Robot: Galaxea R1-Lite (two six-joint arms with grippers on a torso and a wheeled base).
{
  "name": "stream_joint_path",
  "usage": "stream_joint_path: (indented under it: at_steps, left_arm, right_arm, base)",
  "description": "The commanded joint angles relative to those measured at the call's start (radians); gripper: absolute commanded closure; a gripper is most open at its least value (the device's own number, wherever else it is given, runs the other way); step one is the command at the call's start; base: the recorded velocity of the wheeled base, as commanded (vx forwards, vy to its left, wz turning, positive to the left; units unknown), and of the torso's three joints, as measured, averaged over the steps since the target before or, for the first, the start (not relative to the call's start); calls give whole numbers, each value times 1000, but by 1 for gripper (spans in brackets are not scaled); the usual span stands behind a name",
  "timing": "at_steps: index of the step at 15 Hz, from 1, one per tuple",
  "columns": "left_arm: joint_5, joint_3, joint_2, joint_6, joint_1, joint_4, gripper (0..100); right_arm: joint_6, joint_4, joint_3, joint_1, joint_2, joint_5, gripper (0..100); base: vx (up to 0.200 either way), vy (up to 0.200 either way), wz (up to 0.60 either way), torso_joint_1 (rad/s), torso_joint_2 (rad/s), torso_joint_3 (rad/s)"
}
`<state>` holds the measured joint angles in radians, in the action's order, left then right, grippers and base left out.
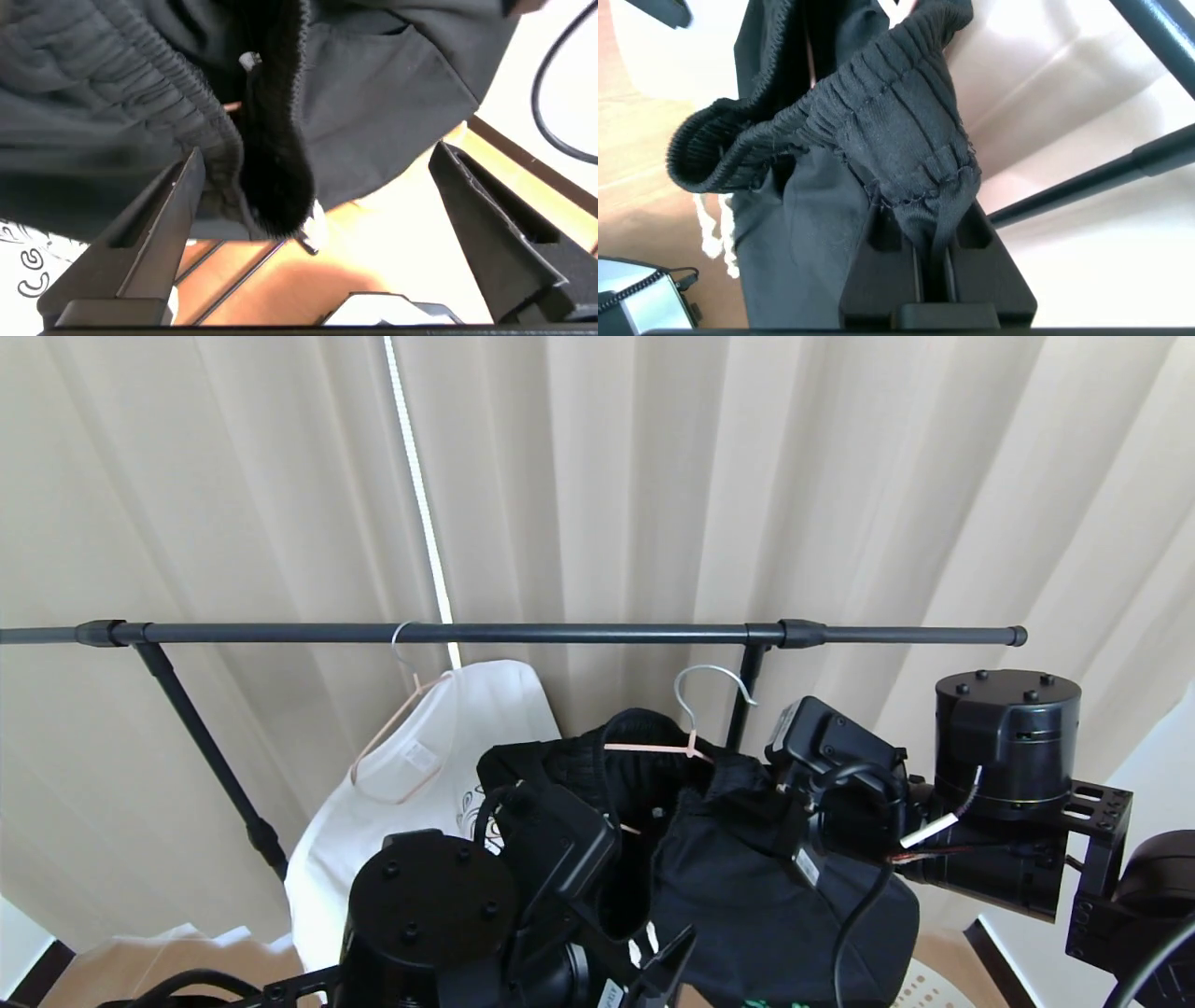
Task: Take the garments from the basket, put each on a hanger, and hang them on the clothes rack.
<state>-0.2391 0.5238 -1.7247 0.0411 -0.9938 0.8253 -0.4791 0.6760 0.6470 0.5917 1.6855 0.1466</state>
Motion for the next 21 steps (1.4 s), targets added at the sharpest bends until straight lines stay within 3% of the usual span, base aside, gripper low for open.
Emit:
stream_joint_path:
  at_steps: [1, 3, 7, 10, 13, 14, 17, 20, 21]
  left_arm:
    - [0, -30, 47, 0, 0, 5, 0]
    - [0, -74, 111, -20, 9, 55, 0]
    - [37, -97, 292, -208, 172, 20, 0]
    - [202, -57, 405, -265, 328, -173, 0]
    - [523, 64, 450, -267, 475, -445, 0]
    - [578, 93, 442, -270, 483, -486, 0]
    - [638, 153, 372, -299, 483, -499, 0]
    - [670, 170, 280, -412, 483, -502, 0]
    - [670, 171, 243, -491, 485, -502, 0]
  right_arm:
    - [-1, 1, -1, 0, 3, 1, 100]
    - [-1, 1, -4, 0, 0, 25, 100]
    - [-3, 2, -18, -6, -3, 94, 100]
    - [-6, 34, -40, -20, -10, 148, 100]
    - [-10, 160, -98, -20, 0, 218, 100]
    - [-10, 162, -102, -20, 0, 234, 100]
    - [-21, 162, -113, -20, -3, 260, 100]
    - [-55, 163, -129, -20, -7, 283, 100]
    - [-58, 163, -135, -20, -12, 284, 100]
  base:
    - [0, 0, 0, 0, 0, 0]
    - [0, 0, 0, 0, 0, 0]
    - [0, 0, 0, 0, 0, 0]
    - [0, 0, 0, 0, 0, 0]
    - [0, 0, 0, 0, 0, 0]
    - [0, 0, 0, 0, 0, 0]
    - [0, 0, 0, 0, 0, 0]
    - [0, 0, 0, 0, 0, 0]
    - [0, 0, 0, 0, 0, 0]
